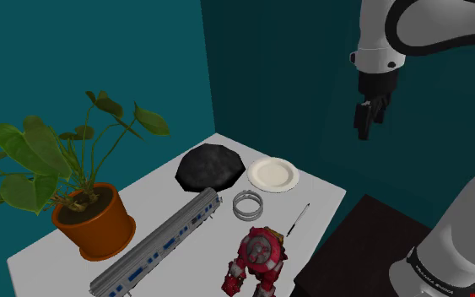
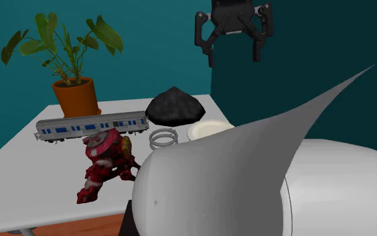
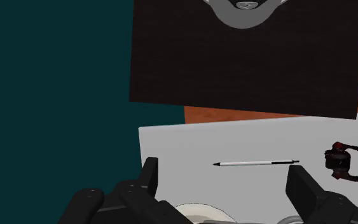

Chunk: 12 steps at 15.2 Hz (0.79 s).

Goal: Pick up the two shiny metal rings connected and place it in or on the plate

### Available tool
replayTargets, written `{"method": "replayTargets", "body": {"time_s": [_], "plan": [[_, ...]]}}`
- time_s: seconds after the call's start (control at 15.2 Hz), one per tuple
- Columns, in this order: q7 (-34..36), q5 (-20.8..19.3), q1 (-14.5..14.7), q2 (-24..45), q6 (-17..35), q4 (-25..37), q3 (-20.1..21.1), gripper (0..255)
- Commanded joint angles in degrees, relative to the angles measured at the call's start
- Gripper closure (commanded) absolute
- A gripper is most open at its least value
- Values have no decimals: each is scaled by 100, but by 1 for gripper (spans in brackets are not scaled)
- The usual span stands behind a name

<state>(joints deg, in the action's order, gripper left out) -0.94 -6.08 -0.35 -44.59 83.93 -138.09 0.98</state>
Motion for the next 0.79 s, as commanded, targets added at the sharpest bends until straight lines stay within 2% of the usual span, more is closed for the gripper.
{"method": "replayTargets", "body": {"time_s": [0.0,0.73], "plan": [[0,0,0,0,0,0,0,0],[747,231,159,1655,2117,-404,492,0]]}}
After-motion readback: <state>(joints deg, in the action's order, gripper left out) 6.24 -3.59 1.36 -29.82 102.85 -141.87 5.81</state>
